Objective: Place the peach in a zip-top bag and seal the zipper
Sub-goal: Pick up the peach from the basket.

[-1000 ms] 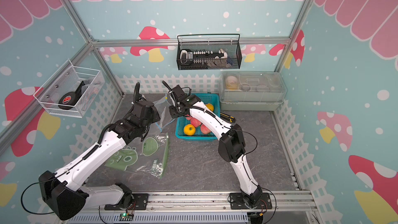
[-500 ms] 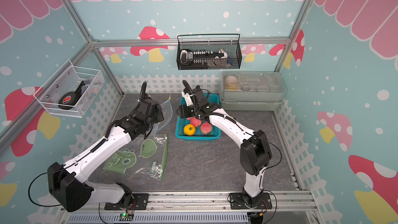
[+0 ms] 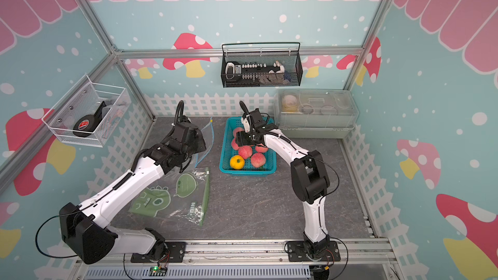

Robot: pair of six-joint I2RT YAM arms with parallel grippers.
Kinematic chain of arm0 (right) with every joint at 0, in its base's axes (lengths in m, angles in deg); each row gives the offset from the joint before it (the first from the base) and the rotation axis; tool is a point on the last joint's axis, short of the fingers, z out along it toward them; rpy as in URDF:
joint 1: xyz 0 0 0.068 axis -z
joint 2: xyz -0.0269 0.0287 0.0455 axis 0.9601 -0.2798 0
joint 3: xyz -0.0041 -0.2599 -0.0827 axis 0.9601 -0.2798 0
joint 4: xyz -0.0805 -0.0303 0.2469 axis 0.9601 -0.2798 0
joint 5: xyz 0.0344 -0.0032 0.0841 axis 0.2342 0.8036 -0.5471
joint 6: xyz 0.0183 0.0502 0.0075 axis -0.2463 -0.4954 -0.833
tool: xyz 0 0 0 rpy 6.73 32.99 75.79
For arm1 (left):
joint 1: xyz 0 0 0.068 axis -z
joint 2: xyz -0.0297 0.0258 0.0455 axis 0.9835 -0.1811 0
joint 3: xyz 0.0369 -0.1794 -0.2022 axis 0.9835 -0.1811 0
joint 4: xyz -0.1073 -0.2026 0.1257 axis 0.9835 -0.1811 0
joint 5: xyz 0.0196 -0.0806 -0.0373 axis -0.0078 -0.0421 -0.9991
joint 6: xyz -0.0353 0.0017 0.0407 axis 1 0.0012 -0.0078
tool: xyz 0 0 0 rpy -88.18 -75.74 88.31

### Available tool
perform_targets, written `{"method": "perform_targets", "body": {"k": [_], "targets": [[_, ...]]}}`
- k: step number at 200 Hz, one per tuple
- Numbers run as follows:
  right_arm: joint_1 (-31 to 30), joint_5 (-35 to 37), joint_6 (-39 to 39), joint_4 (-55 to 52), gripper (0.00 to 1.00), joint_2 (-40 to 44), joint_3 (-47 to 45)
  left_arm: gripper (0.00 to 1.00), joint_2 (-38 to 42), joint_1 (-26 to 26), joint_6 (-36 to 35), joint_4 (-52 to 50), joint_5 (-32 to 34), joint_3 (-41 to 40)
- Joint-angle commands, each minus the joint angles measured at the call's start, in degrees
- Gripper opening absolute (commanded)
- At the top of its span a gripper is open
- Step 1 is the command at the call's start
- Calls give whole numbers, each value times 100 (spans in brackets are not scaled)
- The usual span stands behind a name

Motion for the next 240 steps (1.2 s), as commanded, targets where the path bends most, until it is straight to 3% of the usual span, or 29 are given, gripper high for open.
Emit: {"method": "perform_targets", "body": {"k": [1, 37, 106, 147, 163, 240], "targets": [[-22, 415, 387, -625, 75, -179, 374, 0, 27, -39, -52, -43, -92, 133], [-45, 759, 554, -1129, 77, -651, 845, 0, 67, -59, -60, -28, -195, 118], [-103, 385, 594, -1360, 77, -1324, 1269, 0, 190, -100, -69, 22, -324, 88], [-102, 453, 406, -1306, 61, -1517, 1349, 0, 243, -135, 8, 150, -529, -30], [-98, 430, 304, -1225, 51, -1330, 1256, 0, 243, -161, 53, 163, -554, -72], [171, -582, -575, 293, 49, 732, -43, 0, 129, -260, 468, 187, -523, 39]]}}
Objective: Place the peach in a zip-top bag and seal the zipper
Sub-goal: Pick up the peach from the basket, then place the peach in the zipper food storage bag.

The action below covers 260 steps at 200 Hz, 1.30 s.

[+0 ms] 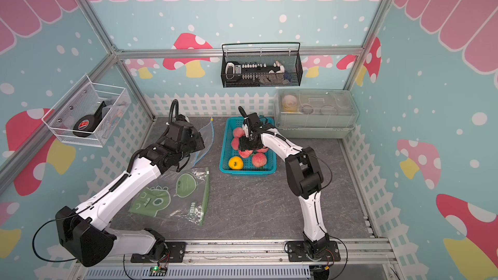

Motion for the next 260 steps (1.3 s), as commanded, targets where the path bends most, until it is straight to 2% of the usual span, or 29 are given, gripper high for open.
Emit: {"method": "perform_targets", "body": {"k": [1, 27, 66, 90, 119, 172, 222, 242, 260], "targets": [[93, -539, -449, 754, 49, 756, -194, 0, -16, -47, 271, 49, -3, 72], [95, -1330, -945, 1596, 49, 1261, -464, 0, -95, -46, 504, 45, -13, 172], [31, -2439, -2386, 3736, 49, 1534, -980, 0, -334, -64, 684, 36, -203, 455], [-113, -2630, -3060, 4668, 49, 1397, -1084, 0, -511, -89, 815, 20, -332, 642], [-308, -2642, -3520, 5189, 48, 1043, -942, 0, -628, -103, 850, 18, -440, 814], [-536, -2383, -3291, 4644, 47, 534, -705, 0, -599, -176, 918, 29, -500, 862], [-749, -1546, -2119, 2956, 47, 469, -251, 0, -545, -262, 956, 294, -841, 798], [-860, -1272, -1726, 2372, 52, 392, 106, 0, -560, -283, 939, 544, -1138, 705], [-972, -1066, -1362, 1839, 62, 280, 482, 0, -580, -301, 971, 691, -1324, 641]]}}
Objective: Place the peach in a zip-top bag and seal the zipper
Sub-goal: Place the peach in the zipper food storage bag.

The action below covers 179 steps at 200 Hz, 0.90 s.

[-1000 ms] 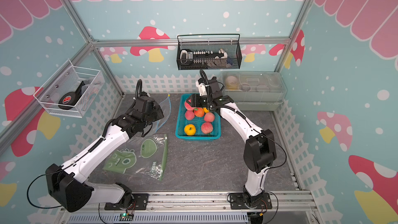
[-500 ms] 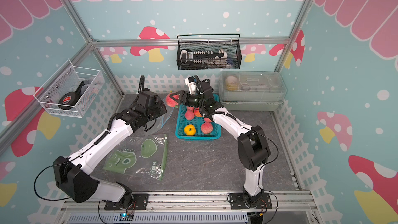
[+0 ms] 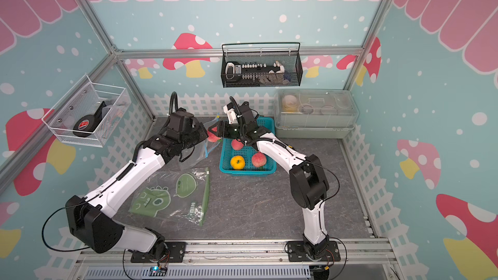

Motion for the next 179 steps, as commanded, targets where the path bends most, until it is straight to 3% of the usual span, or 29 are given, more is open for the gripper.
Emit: {"method": "perform_targets", "body": {"k": [1, 16, 47, 105, 142, 179], "targets": [[-166, 437, 691, -903, 63, -172, 525, 0, 32, -41, 137, 389, -402, -56], [-225, 577, 873, -1198, 72, -250, 734, 0, 22, -45, 143, 427, -427, -91], [-251, 721, 1118, -1459, 81, -253, 928, 0, 77, -43, 144, 392, -264, -177], [-237, 545, 1424, -1102, 82, 275, 752, 0, 198, -50, 75, 64, 210, -253], [-4, 1709, 1551, -1131, 82, 1003, -54, 0, 216, -278, -38, -82, 214, -276], [430, 1950, 1632, -1710, 82, 1098, -680, 0, 234, -291, -92, -83, 63, -252]]}}
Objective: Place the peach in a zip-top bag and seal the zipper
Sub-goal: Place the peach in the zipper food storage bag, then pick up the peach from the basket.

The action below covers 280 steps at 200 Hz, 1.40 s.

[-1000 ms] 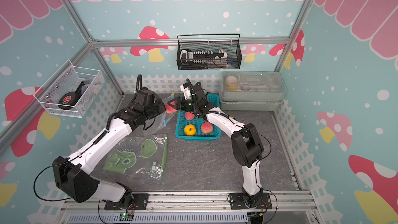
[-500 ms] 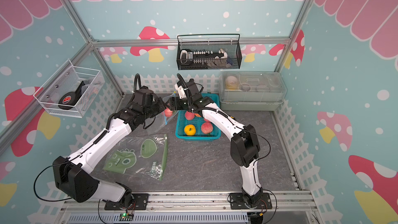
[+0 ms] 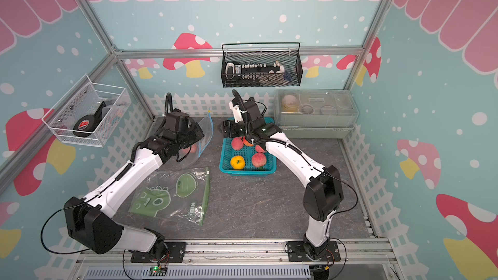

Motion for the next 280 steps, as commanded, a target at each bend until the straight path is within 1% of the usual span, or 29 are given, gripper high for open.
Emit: {"method": "perform_targets", "body": {"k": [1, 31, 46, 60, 69, 76, 125, 159, 234, 250, 264, 280], "targets": [[245, 425, 166, -476, 82, -50, -359, 0, 157, -20, -104, -98, -13, -52], [331, 197, 704, -1292, 83, -371, -284, 0, 169, -19, -132, -99, -68, -64], [335, 61, 875, -1520, 87, -556, -275, 0, 198, -22, -155, -98, -73, -74], [331, -101, 961, -1606, 92, -695, -314, 0, 217, -20, -161, -99, -80, -86], [337, -272, 1033, -1651, 93, -729, -294, 0, 219, -23, -174, -105, -78, -89], [334, -367, 1059, -1702, 94, -969, -267, 0, 223, -23, -173, -103, -78, -90], [319, -737, 1207, -1919, 95, -1644, -5, 0, 228, -20, -180, -103, -93, -90], [271, -922, 1218, -1991, 92, -2011, 174, 0, 228, -18, -192, -99, -102, -85], [159, -1108, 1130, -1983, 84, -2477, 401, 0, 210, -31, -188, -99, -113, -108], [154, -1108, 1097, -1980, 80, -2513, 423, 0, 210, -31, -177, -98, -113, -116], [154, -1061, 1051, -1948, 74, -2463, 408, 0, 208, -30, -177, -98, -114, -125], [161, -944, 989, -1862, 70, -2287, 319, 0, 209, -31, -175, -98, -120, -125]]}}
